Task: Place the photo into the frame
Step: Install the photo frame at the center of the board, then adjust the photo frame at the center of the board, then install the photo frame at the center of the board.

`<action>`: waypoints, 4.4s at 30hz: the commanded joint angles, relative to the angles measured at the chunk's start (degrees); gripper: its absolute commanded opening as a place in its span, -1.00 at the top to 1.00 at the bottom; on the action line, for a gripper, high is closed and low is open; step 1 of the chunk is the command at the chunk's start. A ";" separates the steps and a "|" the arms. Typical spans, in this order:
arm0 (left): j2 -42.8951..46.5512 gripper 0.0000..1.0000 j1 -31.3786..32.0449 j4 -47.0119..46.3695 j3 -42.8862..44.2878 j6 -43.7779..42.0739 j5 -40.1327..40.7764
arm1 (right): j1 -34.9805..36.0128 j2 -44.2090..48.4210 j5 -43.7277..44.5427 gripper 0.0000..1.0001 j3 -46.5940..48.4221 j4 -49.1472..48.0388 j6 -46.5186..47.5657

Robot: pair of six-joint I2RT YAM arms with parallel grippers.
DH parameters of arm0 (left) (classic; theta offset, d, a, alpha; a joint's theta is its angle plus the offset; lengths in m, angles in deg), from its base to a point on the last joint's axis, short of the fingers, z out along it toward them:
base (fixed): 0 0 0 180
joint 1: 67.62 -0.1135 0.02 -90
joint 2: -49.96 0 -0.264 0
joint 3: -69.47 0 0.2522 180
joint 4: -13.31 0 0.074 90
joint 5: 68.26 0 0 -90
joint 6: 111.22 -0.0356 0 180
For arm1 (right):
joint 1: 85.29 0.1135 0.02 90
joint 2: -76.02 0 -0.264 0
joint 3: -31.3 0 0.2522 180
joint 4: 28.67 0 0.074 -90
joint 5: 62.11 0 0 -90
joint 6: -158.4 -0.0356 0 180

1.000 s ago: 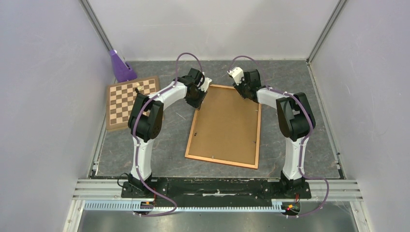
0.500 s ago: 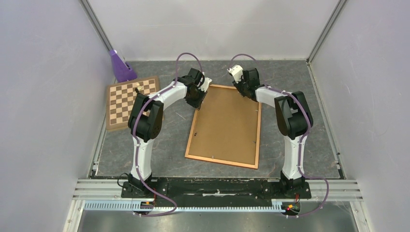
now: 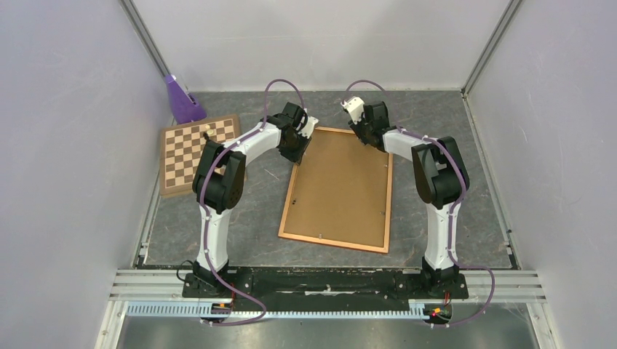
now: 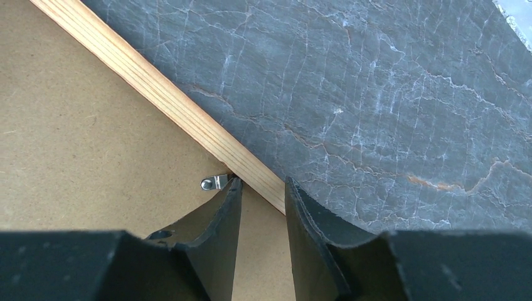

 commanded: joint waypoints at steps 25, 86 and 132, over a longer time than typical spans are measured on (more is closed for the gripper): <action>0.02 0.95 1.06 0.71 1.32 -1.83 -1.64 | 1.99 5.33 -4.51 0.26 2.55 0.36 -0.74; 2.37 0.94 0.44 -23.70 -14.25 35.74 -13.12 | 9.20 -3.14 -17.15 0.31 4.95 5.85 -19.16; 2.44 0.95 -1.23 -24.93 -15.57 34.97 -12.92 | 9.90 2.98 -7.78 0.35 -4.53 1.62 -16.22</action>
